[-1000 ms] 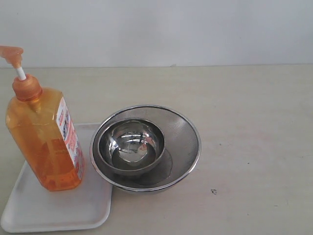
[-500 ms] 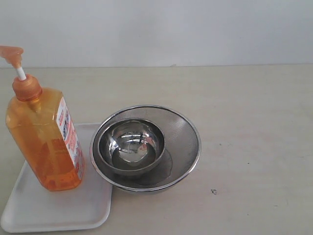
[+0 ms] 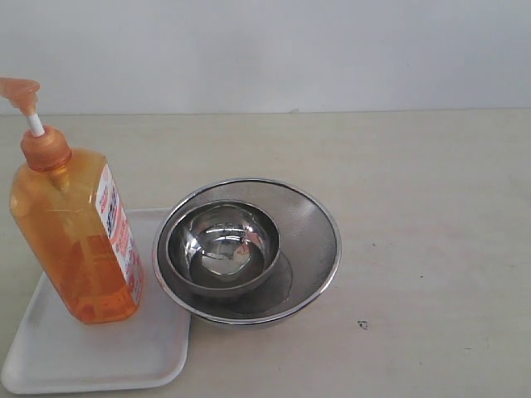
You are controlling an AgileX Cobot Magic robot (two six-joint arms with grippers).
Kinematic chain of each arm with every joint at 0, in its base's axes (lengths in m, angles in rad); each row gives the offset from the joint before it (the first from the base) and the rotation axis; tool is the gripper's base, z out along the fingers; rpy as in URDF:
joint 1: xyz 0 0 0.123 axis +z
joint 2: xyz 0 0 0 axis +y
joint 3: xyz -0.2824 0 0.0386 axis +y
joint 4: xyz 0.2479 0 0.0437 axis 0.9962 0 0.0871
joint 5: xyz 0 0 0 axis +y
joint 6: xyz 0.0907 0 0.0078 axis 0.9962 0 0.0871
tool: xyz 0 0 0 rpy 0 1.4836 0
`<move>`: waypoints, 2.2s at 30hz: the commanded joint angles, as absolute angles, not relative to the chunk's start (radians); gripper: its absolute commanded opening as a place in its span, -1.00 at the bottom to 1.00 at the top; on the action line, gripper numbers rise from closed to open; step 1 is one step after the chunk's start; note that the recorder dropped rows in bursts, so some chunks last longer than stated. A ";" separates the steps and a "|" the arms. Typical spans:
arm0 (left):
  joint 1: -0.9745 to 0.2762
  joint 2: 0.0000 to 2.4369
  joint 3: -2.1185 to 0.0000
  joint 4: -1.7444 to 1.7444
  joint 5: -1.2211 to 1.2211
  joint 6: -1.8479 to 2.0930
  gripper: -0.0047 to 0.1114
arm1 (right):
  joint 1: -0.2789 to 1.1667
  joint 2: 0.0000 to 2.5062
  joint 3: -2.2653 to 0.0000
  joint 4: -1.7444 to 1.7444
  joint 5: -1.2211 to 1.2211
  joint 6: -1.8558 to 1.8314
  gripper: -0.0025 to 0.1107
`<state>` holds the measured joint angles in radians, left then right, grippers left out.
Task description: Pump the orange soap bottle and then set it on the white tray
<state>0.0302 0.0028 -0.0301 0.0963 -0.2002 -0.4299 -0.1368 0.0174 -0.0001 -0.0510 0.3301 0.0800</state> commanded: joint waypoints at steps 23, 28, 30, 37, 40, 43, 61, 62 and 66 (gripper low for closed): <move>0.024 0.000 0.000 0.087 0.296 -0.208 -0.83 | -0.139 0.012 0.000 -0.058 0.322 0.072 -0.93; 0.024 0.000 0.000 0.087 0.289 -0.208 -0.83 | -0.139 0.012 0.000 -0.058 0.320 0.072 -0.93; 0.024 0.000 0.000 0.087 0.289 -0.208 -0.83 | -0.139 0.012 0.000 -0.058 0.320 0.072 -0.93; 0.024 0.000 0.000 0.087 0.289 -0.208 -0.83 | -0.139 0.012 0.000 -0.058 0.322 0.072 -0.93; 0.024 0.000 0.000 0.087 0.289 -0.208 -0.83 | -0.139 0.012 0.000 -0.058 0.322 0.072 -0.93; 0.024 0.000 0.000 0.087 0.289 -0.208 -0.83 | -0.139 0.012 0.000 -0.058 0.322 0.072 -0.93; 0.024 0.000 0.000 0.087 0.289 -0.208 -0.83 | -0.139 0.012 0.000 -0.058 0.322 0.072 -0.93; 0.024 0.000 0.000 0.087 0.289 -0.208 -0.83 | -0.139 0.012 0.000 -0.058 0.322 0.072 -0.93; 0.024 0.000 0.000 0.087 0.289 -0.208 -0.83 | -0.139 0.012 0.000 -0.058 0.322 0.072 -0.93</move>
